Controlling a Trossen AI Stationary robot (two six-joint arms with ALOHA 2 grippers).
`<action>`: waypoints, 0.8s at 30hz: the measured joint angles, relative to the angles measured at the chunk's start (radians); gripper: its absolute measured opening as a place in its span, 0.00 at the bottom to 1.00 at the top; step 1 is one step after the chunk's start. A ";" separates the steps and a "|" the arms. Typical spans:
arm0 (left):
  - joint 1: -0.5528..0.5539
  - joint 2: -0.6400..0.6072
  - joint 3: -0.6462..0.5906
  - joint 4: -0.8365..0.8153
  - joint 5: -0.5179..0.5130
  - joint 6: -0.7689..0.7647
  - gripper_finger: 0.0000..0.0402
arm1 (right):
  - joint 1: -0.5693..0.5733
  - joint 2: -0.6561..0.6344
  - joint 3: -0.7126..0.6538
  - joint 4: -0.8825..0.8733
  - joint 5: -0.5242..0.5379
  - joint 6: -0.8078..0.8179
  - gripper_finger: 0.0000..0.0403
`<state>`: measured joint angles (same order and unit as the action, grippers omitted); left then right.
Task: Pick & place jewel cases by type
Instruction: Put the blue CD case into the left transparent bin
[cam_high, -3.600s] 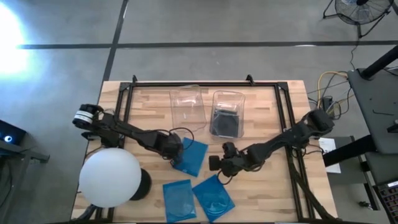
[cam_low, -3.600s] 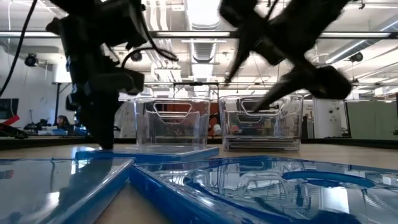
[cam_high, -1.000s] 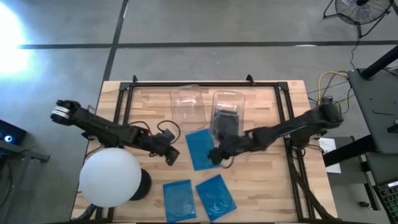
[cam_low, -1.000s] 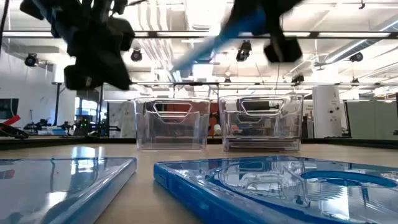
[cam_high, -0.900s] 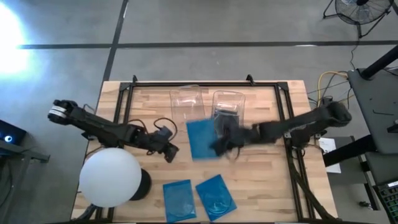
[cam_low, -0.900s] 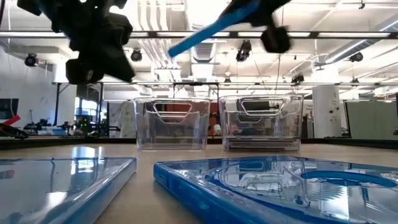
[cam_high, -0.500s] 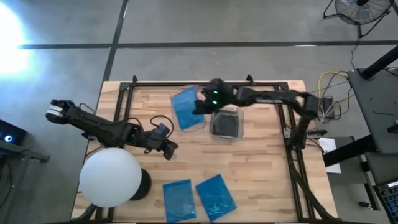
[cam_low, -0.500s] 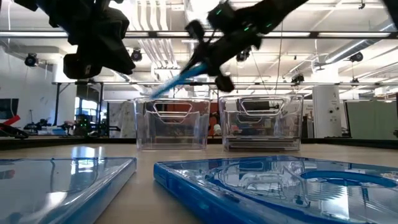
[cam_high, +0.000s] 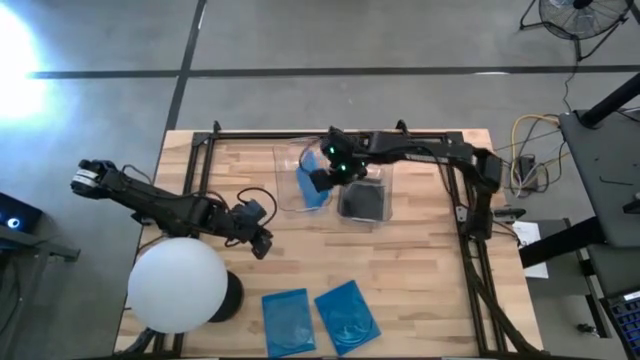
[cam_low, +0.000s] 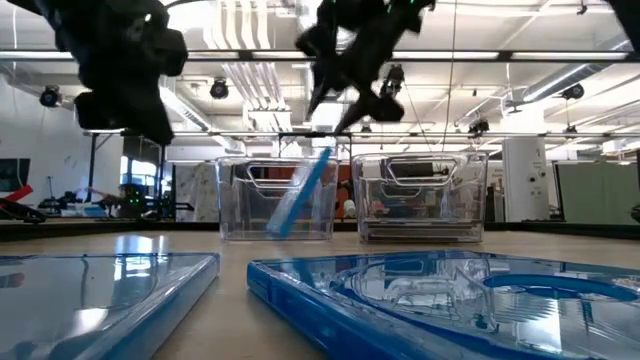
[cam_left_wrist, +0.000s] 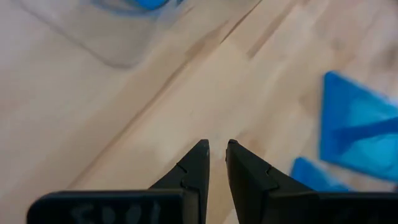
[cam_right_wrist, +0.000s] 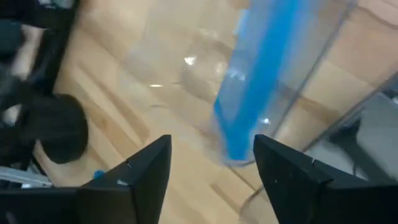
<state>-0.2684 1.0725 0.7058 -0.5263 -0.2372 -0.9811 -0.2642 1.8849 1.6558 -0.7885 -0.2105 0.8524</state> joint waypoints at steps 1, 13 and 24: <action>0.000 0.000 -0.003 -0.015 0.001 0.013 0.09 | 0.022 -0.014 -0.008 0.014 0.036 0.008 0.56; 0.022 0.000 -0.029 -0.010 0.101 0.177 0.09 | 0.284 -0.032 -0.040 -0.094 0.162 0.175 0.54; -0.037 0.039 -0.076 0.224 0.338 0.195 0.09 | 0.702 -0.086 -0.062 -0.102 0.262 0.299 0.54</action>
<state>-0.3050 1.1115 0.6296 -0.3023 0.1013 -0.7864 0.4379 1.7992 1.5935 -0.8900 0.0512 1.1515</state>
